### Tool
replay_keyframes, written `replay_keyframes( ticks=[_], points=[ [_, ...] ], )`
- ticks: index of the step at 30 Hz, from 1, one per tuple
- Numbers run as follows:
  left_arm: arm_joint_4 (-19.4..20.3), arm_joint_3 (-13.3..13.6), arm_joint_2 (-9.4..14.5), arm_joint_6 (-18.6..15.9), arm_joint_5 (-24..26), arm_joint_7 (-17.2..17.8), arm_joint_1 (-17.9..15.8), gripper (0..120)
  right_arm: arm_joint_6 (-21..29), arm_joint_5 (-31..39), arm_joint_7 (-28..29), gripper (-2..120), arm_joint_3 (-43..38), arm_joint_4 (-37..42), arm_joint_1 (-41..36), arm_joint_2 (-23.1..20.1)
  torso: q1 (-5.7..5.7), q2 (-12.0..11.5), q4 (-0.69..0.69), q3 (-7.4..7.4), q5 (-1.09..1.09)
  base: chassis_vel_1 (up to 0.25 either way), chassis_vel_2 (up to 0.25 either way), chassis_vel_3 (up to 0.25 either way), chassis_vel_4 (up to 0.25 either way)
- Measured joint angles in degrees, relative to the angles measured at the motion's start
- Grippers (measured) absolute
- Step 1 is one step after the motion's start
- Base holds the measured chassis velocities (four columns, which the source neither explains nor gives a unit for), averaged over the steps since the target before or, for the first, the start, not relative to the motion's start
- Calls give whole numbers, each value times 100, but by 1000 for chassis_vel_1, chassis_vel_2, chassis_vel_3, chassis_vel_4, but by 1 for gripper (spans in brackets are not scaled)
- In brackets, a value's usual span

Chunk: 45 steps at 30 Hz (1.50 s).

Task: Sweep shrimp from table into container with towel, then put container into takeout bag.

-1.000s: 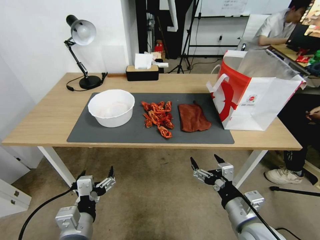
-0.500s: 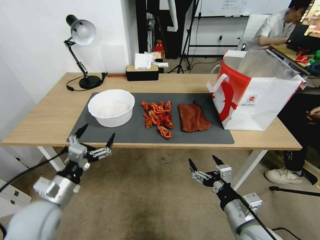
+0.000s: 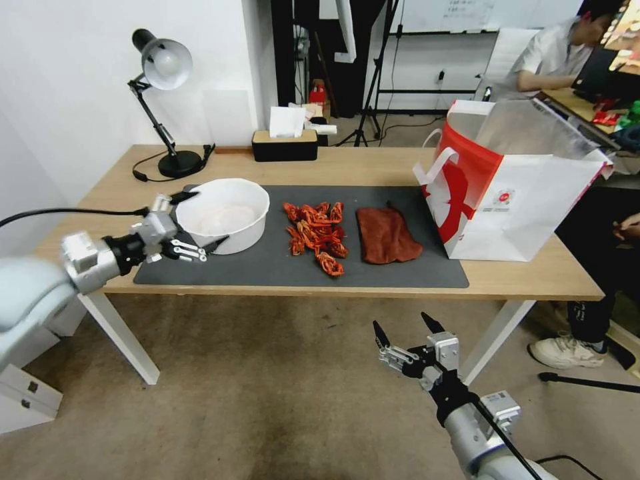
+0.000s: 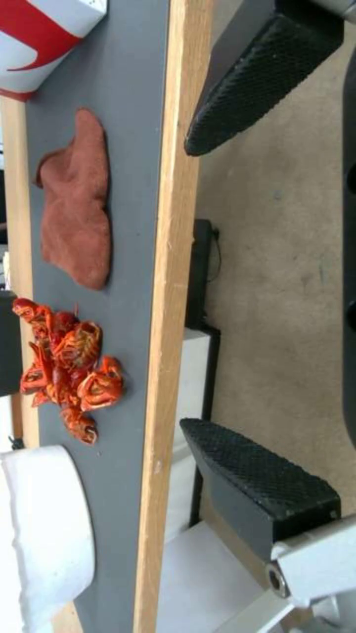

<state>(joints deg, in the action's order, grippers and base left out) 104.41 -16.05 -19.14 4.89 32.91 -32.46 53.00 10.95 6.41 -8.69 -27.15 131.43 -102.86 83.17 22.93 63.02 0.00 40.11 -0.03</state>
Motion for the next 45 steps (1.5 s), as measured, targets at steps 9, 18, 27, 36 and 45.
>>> replay_keyframes(
  ticks=[9,18,27,36,45],
  points=[
    [-1149,2794,-108,-329,-662,-1471,-3367,100,0,-123,24,100,10,-10,-61,60,0,0,0,0,4,0,0,0,0],
    [-1881,3895,-1032,-712,-1623,-3143,-5096,100,0,-143,94,100,-63,-64,-65,60,0,0,-2,0,2,0,0,0,0],
    [-2503,4301,-1664,-709,-2932,-3897,-5656,100,0,-84,133,100,-132,-281,34,28,-1,0,1,0,3,0,0,0,0],
    [-3016,4607,-2090,-430,-3690,-4313,-5946,100,0,-59,160,100,-106,-479,166,22,0,1,0,0,4,0,0,0,0],
    [-3264,4696,-2291,-346,-3837,-4436,-5987,88,0,-54,186,100,-112,-487,145,15,-1,1,0,-1,3,0,0,0,0]
  ],
)
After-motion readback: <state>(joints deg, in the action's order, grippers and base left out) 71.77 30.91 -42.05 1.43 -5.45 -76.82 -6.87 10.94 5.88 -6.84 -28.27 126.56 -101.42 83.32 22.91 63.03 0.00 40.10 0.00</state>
